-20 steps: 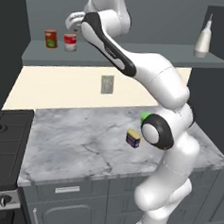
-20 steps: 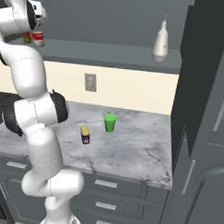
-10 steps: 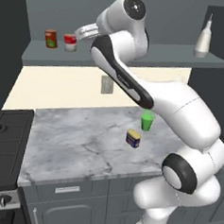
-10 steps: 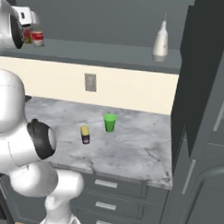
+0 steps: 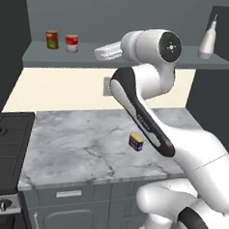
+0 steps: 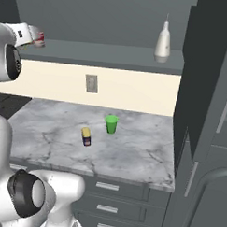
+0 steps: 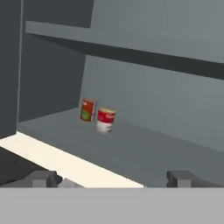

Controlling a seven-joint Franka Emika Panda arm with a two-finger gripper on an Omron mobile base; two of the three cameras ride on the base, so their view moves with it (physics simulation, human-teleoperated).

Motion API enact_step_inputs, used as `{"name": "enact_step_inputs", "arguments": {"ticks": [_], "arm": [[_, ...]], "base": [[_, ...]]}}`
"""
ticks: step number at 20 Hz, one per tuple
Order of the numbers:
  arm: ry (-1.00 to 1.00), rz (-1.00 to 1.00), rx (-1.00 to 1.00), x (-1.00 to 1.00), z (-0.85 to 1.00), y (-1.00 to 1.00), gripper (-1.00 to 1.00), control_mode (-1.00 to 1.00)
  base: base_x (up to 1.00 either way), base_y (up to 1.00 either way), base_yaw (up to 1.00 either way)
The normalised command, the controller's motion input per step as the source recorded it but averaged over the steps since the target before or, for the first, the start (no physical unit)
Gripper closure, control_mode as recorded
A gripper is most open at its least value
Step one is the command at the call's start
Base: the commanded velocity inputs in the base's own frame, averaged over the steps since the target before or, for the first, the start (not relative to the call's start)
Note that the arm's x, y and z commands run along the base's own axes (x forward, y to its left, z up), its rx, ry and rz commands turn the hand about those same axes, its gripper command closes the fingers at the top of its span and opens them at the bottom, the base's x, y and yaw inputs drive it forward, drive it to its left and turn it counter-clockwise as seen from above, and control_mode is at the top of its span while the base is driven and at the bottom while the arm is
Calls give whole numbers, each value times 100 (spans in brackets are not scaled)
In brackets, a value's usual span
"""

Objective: Pick the cans from the counter and place them in their designated side in the cabinet.

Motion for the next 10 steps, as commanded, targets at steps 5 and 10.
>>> {"name": "enact_step_inputs", "arguments": {"ticks": [5,10], "arm": [[-1,1,0,-62,0,-33,-100,-100],[1,0,6,-20,0,-19,-100,-100]], "base": [[0,0,0],[0,0,0]]}}
